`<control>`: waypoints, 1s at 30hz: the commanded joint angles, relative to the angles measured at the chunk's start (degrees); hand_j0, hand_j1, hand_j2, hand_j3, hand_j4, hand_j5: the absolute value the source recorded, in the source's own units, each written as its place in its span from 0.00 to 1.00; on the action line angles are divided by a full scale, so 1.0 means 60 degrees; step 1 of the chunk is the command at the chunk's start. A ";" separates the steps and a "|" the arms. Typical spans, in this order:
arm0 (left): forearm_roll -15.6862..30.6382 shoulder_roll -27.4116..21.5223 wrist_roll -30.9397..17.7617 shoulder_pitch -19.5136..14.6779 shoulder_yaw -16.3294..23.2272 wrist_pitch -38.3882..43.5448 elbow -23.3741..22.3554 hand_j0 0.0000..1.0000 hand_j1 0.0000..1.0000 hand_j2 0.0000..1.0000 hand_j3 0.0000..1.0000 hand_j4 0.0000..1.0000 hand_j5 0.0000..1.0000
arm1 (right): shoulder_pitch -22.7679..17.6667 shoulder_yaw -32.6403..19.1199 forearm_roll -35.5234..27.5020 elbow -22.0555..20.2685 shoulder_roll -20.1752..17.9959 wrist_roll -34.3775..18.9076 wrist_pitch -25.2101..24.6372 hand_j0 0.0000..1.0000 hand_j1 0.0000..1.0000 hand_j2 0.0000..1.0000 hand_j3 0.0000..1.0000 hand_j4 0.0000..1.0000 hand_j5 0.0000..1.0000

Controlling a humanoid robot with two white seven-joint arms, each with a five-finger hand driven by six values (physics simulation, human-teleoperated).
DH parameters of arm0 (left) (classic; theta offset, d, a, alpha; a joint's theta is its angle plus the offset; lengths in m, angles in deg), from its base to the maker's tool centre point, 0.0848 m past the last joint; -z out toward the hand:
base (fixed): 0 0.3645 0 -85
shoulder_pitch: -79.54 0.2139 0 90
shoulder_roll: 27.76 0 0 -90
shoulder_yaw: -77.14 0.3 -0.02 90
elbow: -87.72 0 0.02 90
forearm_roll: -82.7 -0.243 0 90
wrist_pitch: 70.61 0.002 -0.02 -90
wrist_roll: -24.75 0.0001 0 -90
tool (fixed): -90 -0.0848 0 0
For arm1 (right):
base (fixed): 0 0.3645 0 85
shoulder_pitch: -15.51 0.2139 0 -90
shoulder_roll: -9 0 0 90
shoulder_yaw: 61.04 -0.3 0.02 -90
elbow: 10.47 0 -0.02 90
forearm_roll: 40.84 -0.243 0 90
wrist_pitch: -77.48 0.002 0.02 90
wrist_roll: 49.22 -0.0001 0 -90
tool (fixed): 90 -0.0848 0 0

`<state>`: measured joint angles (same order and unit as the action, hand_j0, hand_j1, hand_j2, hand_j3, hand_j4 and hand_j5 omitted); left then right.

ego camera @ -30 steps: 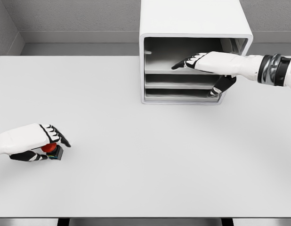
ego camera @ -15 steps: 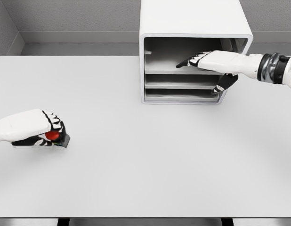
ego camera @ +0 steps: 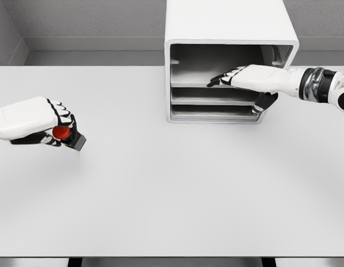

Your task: Slide open multi-storey tabletop storage cabinets and put open load switch and slide close multi-storey tabletop storage cabinets

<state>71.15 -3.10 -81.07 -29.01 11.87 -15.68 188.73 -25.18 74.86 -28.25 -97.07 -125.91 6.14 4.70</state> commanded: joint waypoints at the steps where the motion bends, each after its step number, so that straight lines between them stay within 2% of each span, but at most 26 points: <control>1: 0.0122 0.0035 0.0014 0.0000 0.0023 0.0013 -0.0002 0.38 0.38 0.38 0.38 0.38 0.38 | 0.0000 0.0099 0.0011 -0.0055 0.0015 -0.0059 0.0308 1.00 1.00 1.00 1.00 1.00 1.00; 5: 0.0122 0.0357 0.0014 -0.0278 0.0038 0.0013 -0.0002 0.38 0.38 0.38 0.38 0.38 0.38 | 0.0014 0.0099 0.0010 -0.0465 -0.0029 -0.0059 0.0382 1.00 1.00 1.00 1.00 1.00 1.00; 13: 0.0122 0.0826 0.0000 -0.0601 0.0067 0.0013 -0.0002 0.38 0.38 0.38 0.38 0.38 0.38 | -0.0044 0.0099 -0.0004 -0.0860 -0.0102 -0.0059 0.0631 1.00 1.00 1.00 1.00 1.00 1.00; 22: 0.0107 0.1470 -0.0059 -0.1099 0.0111 0.0013 -0.0002 0.38 0.38 0.38 0.38 0.38 0.38 | -0.0293 0.0172 -0.0165 -0.1183 -0.0689 -0.0059 0.0982 1.00 1.00 1.00 1.00 1.00 1.00; 25: 0.0078 0.1734 -0.0074 -0.1376 0.0330 0.0013 -0.0002 0.38 0.38 0.38 0.38 0.38 0.38 | -0.0308 0.0172 -0.0209 -0.1329 -0.0835 -0.0059 0.1144 1.00 1.00 1.00 1.00 1.00 1.00; 27: 0.0063 0.1910 -0.0074 -0.1904 0.0931 0.0013 -0.0002 0.38 0.38 0.38 0.38 0.38 0.38 | -0.0264 0.0143 -0.0238 -0.1388 -0.0952 -0.0059 0.1334 1.00 1.00 1.00 1.00 1.00 1.00; 30: 0.0034 0.2144 -0.0205 -0.1963 0.0931 0.0013 -0.0002 0.38 0.38 0.38 0.38 0.38 0.38 | -0.0264 0.0143 -0.0429 -0.1402 -0.1055 -0.0059 0.1817 1.00 1.00 1.00 1.00 1.00 1.00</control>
<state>71.07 8.64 -81.92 -41.13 16.65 -15.71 188.71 -26.76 75.78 -30.02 -105.26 -131.69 5.76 13.96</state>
